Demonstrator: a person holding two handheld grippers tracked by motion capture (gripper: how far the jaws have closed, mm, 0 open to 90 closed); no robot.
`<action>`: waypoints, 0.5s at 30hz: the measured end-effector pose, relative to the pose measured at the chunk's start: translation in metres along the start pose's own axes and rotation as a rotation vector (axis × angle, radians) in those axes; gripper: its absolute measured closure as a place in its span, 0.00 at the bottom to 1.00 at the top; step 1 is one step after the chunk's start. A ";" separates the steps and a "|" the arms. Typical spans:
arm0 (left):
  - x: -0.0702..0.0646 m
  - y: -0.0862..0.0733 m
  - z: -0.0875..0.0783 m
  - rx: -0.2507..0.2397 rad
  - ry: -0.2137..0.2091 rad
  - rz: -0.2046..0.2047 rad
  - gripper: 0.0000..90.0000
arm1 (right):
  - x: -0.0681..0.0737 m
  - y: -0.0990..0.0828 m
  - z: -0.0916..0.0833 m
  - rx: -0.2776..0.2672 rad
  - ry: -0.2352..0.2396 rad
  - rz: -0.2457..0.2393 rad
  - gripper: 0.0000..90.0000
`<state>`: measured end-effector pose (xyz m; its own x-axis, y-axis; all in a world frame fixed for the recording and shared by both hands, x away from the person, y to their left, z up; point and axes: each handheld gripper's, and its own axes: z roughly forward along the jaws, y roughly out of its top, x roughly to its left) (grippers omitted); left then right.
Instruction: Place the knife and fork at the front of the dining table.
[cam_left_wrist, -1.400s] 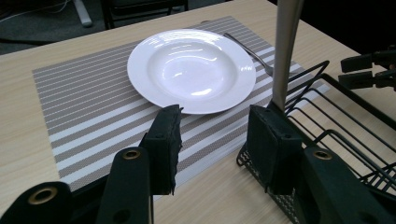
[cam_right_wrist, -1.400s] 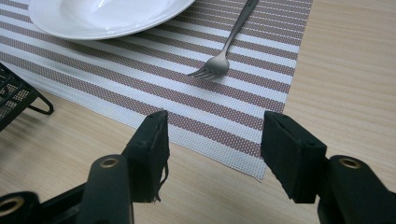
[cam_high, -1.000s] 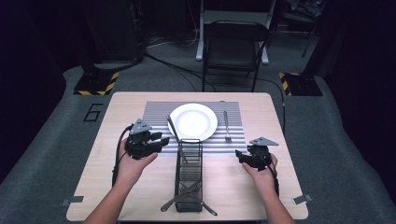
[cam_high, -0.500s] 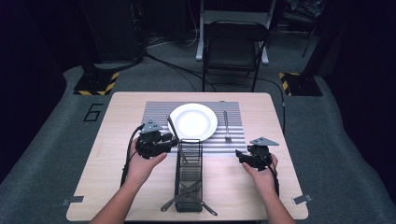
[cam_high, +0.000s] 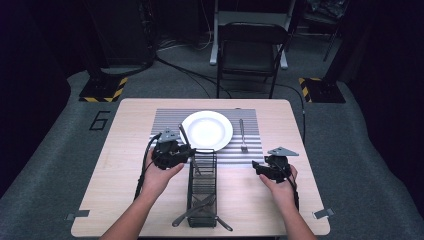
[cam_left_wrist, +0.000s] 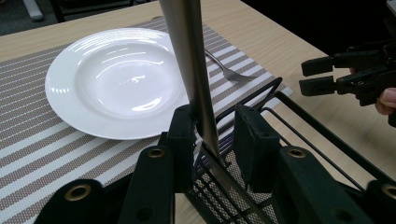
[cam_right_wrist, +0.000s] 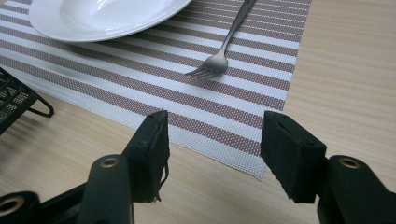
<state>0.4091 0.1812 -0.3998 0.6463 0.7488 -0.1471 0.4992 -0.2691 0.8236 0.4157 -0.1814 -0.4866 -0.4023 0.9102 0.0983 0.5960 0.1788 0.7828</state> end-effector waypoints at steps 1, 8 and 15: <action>0.000 0.000 0.000 -0.003 0.002 -0.001 0.77 | 0.000 0.000 0.000 0.000 0.001 0.001 0.46; 0.002 -0.003 0.002 -0.014 0.003 0.002 0.83 | -0.002 -0.001 0.000 0.001 0.002 0.006 0.46; 0.001 -0.004 0.001 -0.012 0.015 0.008 0.87 | -0.002 -0.001 0.001 0.003 0.005 0.008 0.46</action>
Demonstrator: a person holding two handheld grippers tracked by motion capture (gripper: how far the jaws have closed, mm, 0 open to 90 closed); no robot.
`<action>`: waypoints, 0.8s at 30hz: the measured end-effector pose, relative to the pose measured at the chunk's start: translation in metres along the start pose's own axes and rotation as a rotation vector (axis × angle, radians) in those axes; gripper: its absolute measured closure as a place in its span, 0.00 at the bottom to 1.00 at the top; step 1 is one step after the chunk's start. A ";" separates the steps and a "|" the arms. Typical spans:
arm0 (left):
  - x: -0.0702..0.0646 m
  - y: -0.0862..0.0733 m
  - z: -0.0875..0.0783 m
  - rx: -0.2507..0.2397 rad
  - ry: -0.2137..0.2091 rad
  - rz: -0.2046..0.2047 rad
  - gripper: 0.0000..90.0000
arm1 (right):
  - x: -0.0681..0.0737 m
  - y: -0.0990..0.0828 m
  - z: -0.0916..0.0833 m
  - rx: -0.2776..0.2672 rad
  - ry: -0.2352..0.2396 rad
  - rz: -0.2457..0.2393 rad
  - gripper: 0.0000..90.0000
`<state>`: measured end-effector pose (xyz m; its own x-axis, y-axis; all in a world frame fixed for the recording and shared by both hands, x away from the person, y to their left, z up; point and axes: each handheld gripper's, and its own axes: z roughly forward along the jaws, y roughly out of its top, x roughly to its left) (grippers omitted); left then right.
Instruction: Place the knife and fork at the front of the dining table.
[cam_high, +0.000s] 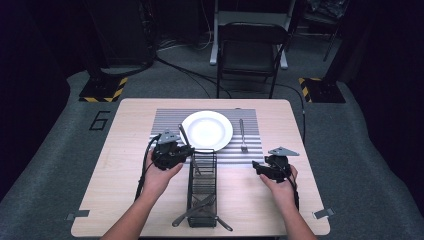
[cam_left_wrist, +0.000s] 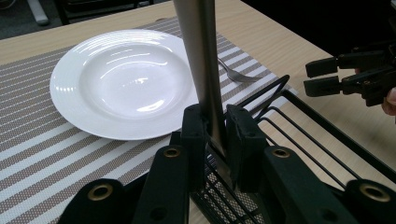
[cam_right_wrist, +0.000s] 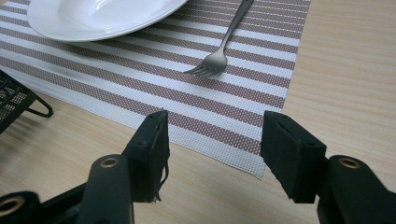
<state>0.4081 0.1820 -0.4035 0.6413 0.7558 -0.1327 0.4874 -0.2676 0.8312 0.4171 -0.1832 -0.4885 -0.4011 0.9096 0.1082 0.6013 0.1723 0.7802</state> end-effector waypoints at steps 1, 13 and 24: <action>0.000 0.000 0.000 -0.001 0.001 0.002 0.87 | 0.000 0.000 0.000 0.000 0.000 0.001 0.46; -0.015 0.000 0.000 -0.008 -0.027 0.041 0.90 | -0.001 0.000 0.000 0.001 0.002 0.005 0.46; -0.025 0.002 0.006 -0.028 -0.025 0.079 0.91 | -0.002 -0.001 0.001 0.004 0.005 0.015 0.46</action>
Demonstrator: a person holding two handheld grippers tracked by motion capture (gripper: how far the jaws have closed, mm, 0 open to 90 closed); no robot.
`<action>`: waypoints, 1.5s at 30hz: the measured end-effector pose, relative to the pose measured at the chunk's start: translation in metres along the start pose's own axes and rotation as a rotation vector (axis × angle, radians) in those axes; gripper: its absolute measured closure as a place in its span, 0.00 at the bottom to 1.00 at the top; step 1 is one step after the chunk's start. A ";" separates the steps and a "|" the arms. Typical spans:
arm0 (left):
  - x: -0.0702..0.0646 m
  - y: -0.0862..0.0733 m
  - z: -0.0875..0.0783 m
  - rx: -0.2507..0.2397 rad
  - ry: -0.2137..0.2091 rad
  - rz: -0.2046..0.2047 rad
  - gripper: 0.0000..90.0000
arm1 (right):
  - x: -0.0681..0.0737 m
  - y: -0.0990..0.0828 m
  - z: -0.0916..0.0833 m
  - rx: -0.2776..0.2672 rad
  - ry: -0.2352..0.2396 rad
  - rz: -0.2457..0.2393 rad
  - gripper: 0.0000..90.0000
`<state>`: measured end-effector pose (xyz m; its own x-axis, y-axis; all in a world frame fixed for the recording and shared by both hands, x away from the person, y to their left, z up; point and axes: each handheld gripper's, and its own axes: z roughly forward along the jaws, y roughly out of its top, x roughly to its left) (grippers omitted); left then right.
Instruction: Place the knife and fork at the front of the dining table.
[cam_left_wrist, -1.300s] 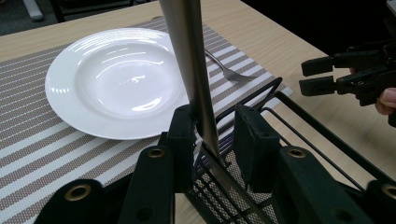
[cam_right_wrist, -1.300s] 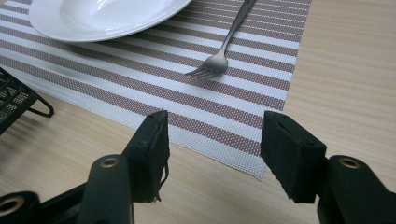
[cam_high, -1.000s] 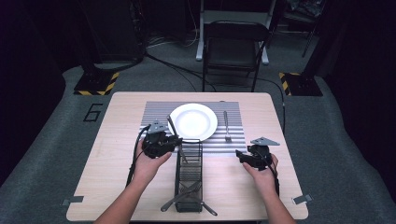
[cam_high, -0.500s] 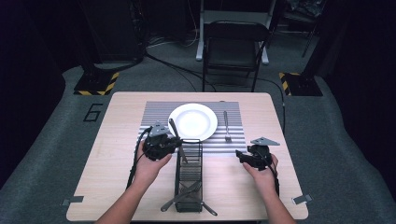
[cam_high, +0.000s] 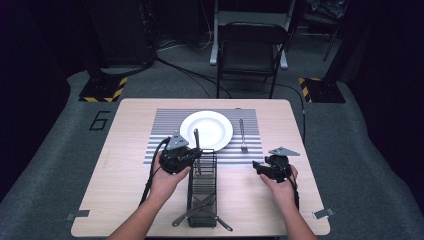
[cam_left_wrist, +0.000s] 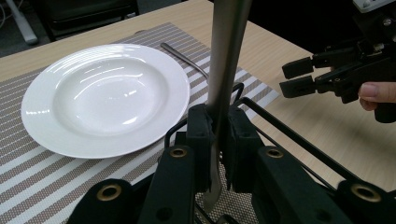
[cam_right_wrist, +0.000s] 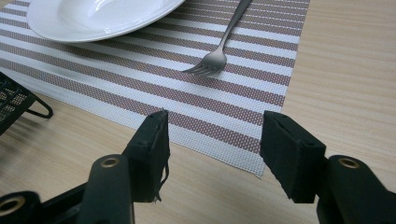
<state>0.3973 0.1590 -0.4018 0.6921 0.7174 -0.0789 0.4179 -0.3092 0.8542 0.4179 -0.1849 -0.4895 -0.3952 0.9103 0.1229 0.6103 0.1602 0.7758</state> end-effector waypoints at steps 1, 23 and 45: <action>0.000 0.000 0.000 0.001 0.000 0.001 0.91 | -0.001 0.000 0.000 0.000 0.002 -0.003 0.46; -0.002 0.010 -0.003 0.047 -0.002 0.012 0.91 | -0.003 0.001 -0.003 -0.035 -0.005 0.022 0.49; -0.001 0.033 -0.027 0.024 -0.003 0.000 0.91 | -0.002 0.000 -0.002 -0.025 -0.004 0.017 0.49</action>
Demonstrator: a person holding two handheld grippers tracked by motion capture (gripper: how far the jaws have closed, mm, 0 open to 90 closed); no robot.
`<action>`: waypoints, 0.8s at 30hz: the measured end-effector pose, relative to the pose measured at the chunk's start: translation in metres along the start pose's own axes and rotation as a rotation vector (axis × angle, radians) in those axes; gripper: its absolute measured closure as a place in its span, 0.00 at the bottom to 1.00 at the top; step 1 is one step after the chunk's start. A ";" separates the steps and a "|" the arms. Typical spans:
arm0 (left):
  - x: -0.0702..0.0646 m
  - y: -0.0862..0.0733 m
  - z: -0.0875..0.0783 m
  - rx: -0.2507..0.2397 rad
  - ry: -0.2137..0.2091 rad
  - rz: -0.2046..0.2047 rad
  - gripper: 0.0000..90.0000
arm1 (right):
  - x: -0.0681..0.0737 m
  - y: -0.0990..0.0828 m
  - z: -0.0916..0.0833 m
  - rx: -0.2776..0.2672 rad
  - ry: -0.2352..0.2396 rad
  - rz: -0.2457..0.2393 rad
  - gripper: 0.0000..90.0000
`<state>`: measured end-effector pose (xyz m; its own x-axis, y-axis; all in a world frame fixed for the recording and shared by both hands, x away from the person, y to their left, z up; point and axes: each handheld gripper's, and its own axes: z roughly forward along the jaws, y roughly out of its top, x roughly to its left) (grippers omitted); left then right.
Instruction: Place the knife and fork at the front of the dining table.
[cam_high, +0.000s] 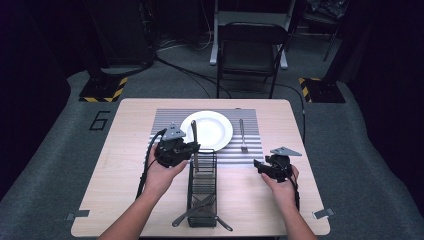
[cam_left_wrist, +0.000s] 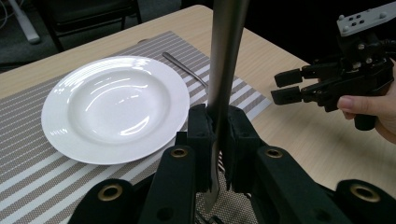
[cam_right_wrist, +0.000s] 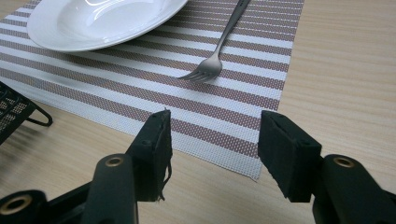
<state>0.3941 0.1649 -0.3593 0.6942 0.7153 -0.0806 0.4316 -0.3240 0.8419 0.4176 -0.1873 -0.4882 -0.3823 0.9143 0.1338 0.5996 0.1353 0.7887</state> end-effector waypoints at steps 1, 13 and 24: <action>0.000 0.002 -0.002 -0.004 -0.004 -0.005 0.91 | 0.000 0.000 0.000 0.001 0.000 0.000 0.49; -0.001 0.031 -0.027 -0.002 0.004 0.002 0.91 | 0.000 0.000 0.000 -0.002 0.000 0.001 0.49; 0.006 0.049 -0.049 -0.028 0.022 -0.010 0.91 | 0.000 0.000 -0.001 -0.010 0.002 0.002 0.49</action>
<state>0.3915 0.1838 -0.2927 0.6771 0.7319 -0.0772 0.4215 -0.2996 0.8559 0.4172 -0.1876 -0.4874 -0.3828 0.9136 0.1368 0.5932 0.1296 0.7946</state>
